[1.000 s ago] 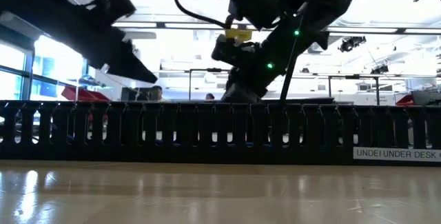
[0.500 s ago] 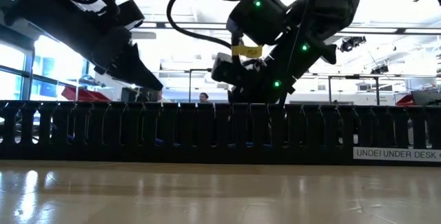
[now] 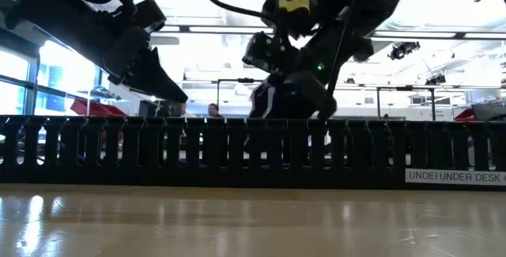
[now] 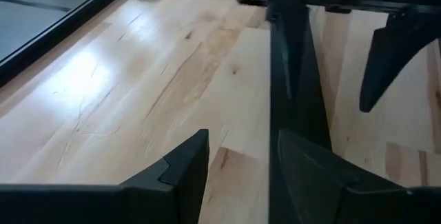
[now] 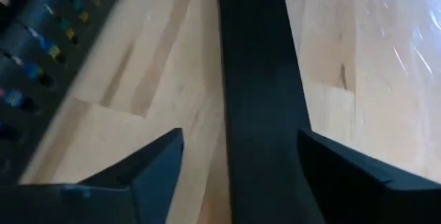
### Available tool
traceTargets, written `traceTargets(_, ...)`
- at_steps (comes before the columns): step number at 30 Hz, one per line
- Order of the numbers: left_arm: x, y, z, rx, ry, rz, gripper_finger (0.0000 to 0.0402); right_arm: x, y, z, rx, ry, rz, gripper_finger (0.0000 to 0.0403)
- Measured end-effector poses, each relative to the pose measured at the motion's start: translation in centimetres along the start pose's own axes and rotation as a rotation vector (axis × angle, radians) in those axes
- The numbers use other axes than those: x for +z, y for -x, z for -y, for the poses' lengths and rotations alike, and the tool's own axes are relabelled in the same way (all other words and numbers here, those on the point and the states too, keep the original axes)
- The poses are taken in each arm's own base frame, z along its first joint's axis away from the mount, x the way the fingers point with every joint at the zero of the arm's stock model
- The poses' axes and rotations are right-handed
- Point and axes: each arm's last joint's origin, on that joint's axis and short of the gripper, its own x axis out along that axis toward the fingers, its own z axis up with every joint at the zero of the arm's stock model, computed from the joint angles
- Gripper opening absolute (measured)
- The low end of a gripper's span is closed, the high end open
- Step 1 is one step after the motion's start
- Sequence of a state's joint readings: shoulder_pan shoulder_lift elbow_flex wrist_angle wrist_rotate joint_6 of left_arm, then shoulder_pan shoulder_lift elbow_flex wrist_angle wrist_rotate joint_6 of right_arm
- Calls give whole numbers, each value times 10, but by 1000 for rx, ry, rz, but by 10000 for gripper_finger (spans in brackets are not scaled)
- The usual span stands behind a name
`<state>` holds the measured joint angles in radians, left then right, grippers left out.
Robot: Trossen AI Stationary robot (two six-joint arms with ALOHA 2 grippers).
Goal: Ziptie cables
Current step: Close the black cable duct
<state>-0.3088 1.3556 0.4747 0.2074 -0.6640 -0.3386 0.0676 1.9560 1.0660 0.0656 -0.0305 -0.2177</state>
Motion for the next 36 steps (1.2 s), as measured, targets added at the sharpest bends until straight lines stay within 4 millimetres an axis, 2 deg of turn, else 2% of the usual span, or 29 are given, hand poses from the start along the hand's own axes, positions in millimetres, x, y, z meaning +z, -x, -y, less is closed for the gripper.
traceTargets(5, 0, 0, 1, -30, -1, -10, 156, -4, -6, 18, 51, 9, 63, 309)
traceTargets(8, -1, 1, 4, -96, -5, -32, 156, -10, -14, 29, 87, -29, 101, 314)
traceTargets(12, -5, 6, 12, -196, -44, -54, 156, -23, -28, 35, 96, -49, 79, 314)
traceTargets(17, -11, 8, 21, -261, -77, -84, 156, -32, -40, 34, 79, -90, 46, 309)
traceTargets(26, -31, -7, 30, -227, -77, -145, 156, -32, -43, 28, -57, -246, 12, 241)
traceTargets(30, -36, -13, 34, -221, -64, -131, 156, -25, -43, 20, -148, -316, 64, 237)
traceTargets(36, -27, -10, 35, -201, -17, -60, 156, -18, -42, 17, -163, -274, 117, 250)
